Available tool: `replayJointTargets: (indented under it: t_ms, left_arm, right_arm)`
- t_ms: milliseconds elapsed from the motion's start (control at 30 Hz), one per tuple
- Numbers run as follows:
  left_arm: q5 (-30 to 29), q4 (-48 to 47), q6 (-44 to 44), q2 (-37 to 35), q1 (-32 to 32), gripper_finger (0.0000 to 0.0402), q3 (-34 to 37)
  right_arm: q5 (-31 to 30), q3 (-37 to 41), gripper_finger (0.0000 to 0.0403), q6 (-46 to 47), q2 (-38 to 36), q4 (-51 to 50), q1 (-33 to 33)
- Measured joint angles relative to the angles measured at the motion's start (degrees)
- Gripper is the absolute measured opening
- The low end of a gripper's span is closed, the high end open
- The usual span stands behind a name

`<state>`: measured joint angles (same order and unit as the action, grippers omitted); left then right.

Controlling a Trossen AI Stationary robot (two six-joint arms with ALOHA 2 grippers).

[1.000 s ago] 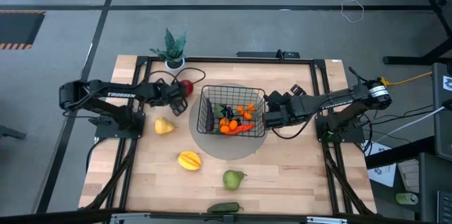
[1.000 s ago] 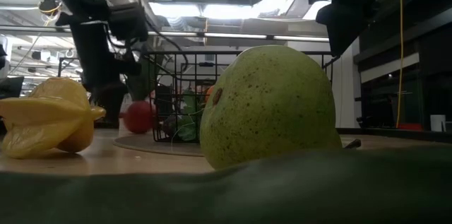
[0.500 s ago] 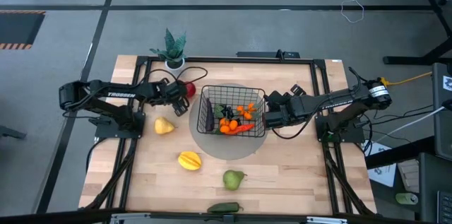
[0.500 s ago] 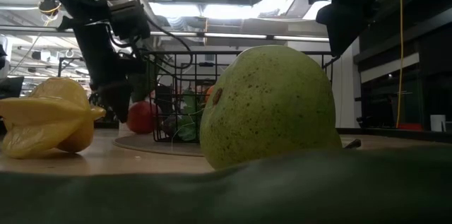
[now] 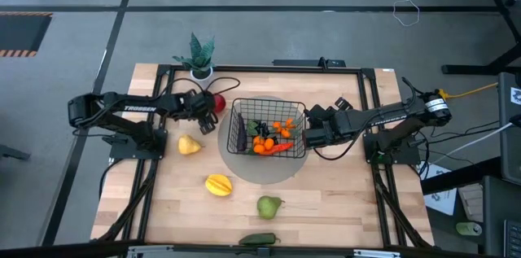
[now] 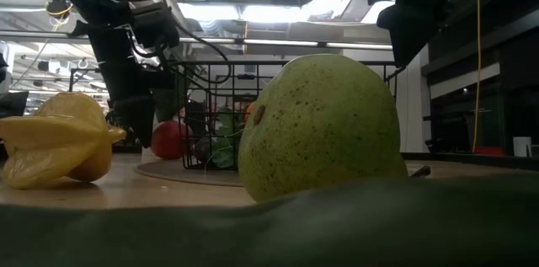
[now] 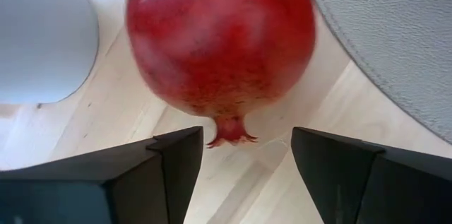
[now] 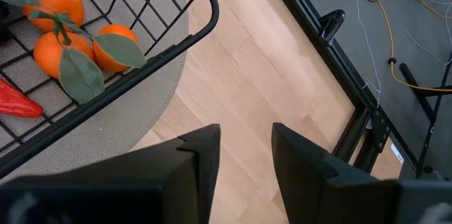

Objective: Build produce basket
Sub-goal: Put the red pomegranate into the black wire basket

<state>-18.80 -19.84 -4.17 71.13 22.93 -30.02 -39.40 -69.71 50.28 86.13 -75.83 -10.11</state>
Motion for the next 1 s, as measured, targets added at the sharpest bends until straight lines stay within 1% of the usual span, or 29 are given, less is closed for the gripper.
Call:
replayJointTargets:
  t_ms: [100, 267, 333, 400, 533, 700, 833, 1000]
  left_arm:
    - [0.0, 0.0, -0.1, 0.0, 1.1, 0.0205, 0.0]
    - [6.9, 0.7, 1.0, 0.0, 2.7, 0.0205, 0.0]
    - [7.5, 1.1, 1.6, 0.0, 2.7, 0.0205, 0.0]
    - [7.2, 1.4, 1.8, 0.0, 2.7, 0.0205, 0.0]
    - [3.8, 1.4, 0.3, 0.0, 2.7, 0.0205, 0.0]
    - [3.3, 1.4, -2.9, 0.0, 2.7, 0.0205, 0.0]
    - [2.8, 1.4, -0.4, 0.0, 2.7, 0.0205, 0.0]
    - [0.6, 2.9, 1.3, 0.0, 3.0, 0.0205, 0.0]
  right_arm:
    - [0.0, 0.0, 0.0121, 0.0, 0.0, 0.0, 0.0]
    - [0.0, 0.0, 0.0121, -0.2, 0.0, 0.0, 0.0]
    - [0.0, 0.0, 0.0121, -0.7, 0.0, 0.0, 0.0]
    - [0.0, 0.0, 0.0121, -1.0, 0.0, 0.0, 0.0]
    - [0.2, 0.0, 0.0121, -1.0, 0.0, 0.0, 0.0]
    - [0.5, 0.0, 0.0121, -1.0, 0.0, 0.0, 0.0]
    - [0.5, 0.0, 0.0121, -1.0, 0.0, 0.0, 0.0]
    - [0.5, 0.0, 0.0121, -1.0, 0.0, 0.2, 0.0]
